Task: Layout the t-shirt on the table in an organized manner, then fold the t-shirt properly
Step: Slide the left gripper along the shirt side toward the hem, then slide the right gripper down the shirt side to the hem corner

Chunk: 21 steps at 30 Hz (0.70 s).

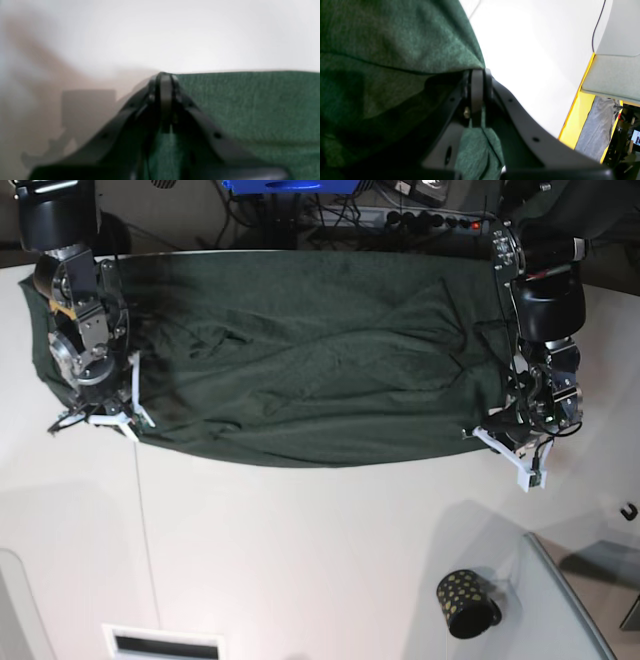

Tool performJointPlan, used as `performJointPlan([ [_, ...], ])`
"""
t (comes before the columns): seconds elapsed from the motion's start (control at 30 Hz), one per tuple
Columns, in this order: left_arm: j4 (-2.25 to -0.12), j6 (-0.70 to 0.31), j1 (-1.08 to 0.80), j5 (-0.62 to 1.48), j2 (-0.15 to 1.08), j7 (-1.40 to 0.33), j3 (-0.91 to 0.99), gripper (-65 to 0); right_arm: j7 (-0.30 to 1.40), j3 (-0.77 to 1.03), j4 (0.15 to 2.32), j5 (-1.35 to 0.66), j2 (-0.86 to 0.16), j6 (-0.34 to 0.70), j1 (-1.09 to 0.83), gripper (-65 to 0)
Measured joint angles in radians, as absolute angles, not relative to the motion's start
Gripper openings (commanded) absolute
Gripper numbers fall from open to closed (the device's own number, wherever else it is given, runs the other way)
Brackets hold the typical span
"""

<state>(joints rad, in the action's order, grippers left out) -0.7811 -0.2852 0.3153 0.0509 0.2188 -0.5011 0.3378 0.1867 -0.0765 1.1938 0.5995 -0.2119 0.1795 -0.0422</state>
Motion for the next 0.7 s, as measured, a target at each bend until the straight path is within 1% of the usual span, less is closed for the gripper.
performJointPlan([
  [0.2,-0.878,-0.292,0.299,0.028,0.178,-0.556,0.336,-65.0,0.187,-0.076,1.194,0.599,-0.212,0.179,-0.031,-64.4],
  [0.37,-0.964,-0.287,0.315,0.028,0.184,-0.558,0.335,-65.0,0.187,-0.076,1.193,0.599,-0.212,0.179,-0.007,-64.4],
  [0.53,-0.981,-0.287,0.343,0.027,0.187,-0.549,0.264,-65.0,0.186,-0.076,1.193,0.599,-0.215,0.179,0.016,-64.4],
  [0.7,-0.979,-0.291,0.348,0.031,0.181,-0.563,0.249,-65.0,0.187,-0.076,1.193,0.599,-0.218,0.179,0.036,-64.4],
])
